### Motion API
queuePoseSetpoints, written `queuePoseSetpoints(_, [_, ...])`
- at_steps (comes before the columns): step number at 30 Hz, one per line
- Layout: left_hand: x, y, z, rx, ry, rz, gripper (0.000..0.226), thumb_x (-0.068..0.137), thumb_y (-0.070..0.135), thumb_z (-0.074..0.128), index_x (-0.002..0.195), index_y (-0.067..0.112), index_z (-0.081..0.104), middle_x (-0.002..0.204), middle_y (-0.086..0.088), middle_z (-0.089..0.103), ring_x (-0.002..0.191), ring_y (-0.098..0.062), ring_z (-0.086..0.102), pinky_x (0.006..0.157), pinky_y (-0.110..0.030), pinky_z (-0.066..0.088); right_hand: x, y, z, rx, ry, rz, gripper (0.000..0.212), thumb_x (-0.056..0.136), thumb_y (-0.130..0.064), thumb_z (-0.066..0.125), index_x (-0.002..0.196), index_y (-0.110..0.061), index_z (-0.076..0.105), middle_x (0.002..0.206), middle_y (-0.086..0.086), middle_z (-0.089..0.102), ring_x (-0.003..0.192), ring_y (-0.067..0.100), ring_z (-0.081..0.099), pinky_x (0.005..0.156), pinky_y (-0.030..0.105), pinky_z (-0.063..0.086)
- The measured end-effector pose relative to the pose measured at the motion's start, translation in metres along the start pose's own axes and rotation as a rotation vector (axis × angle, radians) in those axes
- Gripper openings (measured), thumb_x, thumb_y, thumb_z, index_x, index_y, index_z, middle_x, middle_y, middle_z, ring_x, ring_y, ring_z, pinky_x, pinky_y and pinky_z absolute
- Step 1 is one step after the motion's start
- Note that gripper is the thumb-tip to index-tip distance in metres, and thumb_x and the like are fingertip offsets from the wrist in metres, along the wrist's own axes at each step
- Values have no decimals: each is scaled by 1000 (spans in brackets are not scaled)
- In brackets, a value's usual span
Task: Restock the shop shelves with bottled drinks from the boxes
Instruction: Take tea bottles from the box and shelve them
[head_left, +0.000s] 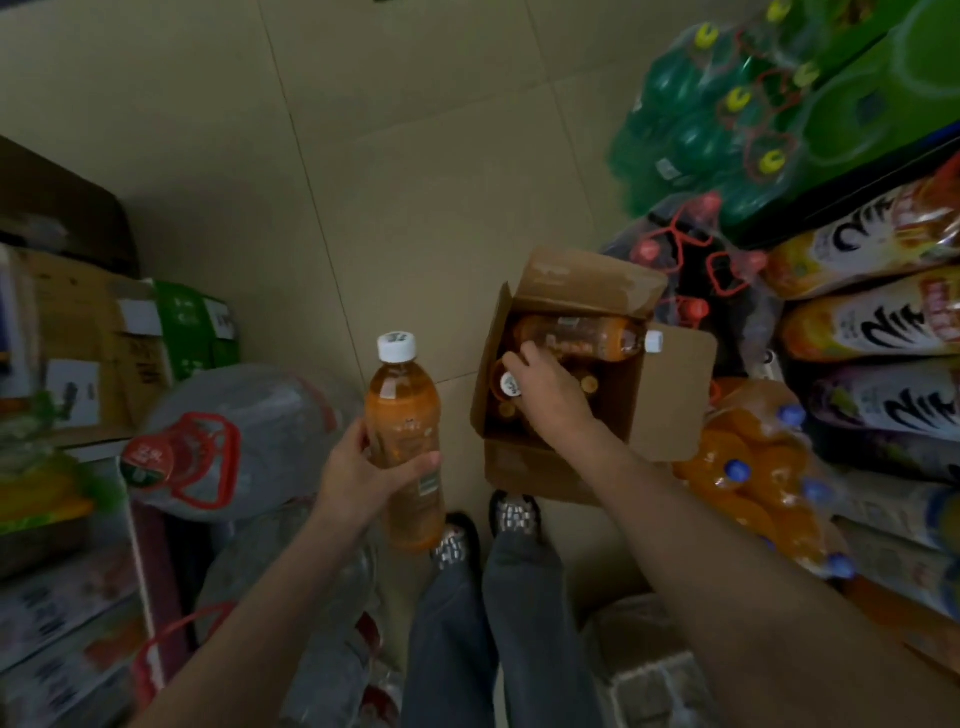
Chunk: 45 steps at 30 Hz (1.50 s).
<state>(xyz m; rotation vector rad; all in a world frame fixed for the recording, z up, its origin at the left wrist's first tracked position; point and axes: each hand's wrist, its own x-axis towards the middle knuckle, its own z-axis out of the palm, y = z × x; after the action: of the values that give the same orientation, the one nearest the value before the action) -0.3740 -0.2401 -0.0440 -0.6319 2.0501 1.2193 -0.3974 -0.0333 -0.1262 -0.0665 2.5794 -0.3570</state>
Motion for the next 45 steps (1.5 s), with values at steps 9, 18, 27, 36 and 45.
queuePoseSetpoints(9, [-50, 55, -5, 42, -91, 176, 61, 63, 24, 83, 112, 24, 48, 103, 9, 56, 102, -11, 51, 85, -28, 42, -90, 18, -75, 529, 252, 66, 31, 76, -25, 74, 97, -13, 55, 115, 2, 37, 106, 12, 40, 93, 21, 36])
queuePoseSetpoints(18, [-208, 146, 4, 112, -229, 565, 68, 61, 24, 86, 119, 11, 53, 107, 2, 60, 100, -14, 56, 79, -21, 42, -308, -2, -247, 699, 621, 17, 31, 76, -23, 75, 73, -22, 44, 73, 3, 58, 84, 18, 63, 63, 35, 36])
queuePoseSetpoints(27, [-445, 234, 51, 227, -467, 990, 57, 57, 33, 87, 101, 23, 54, 106, 1, 63, 101, -16, 58, 90, -31, 47, -598, -22, -365, 843, 1149, 217, 17, 85, -18, 66, 96, -8, 59, 93, 8, 65, 83, 13, 61, 71, 27, 48])
queuePoseSetpoints(36, [-636, 245, 142, 275, -803, 1299, 41, 67, 23, 81, 100, 23, 55, 91, 14, 59, 86, -6, 55, 70, -16, 44, -827, -10, -364, 982, 2024, 360, 13, 91, -15, 58, 83, -22, 50, 80, -5, 57, 72, 5, 55, 65, 19, 45])
queuePoseSetpoints(45, [-771, 189, 290, 329, -1029, 1400, 56, 64, 23, 83, 111, 26, 52, 106, 7, 61, 102, -14, 56, 85, -29, 45, -1044, 57, -268, 536, 2440, 853, 28, 93, -25, 55, 112, -6, 49, 92, -3, 53, 91, 14, 50, 77, 24, 38])
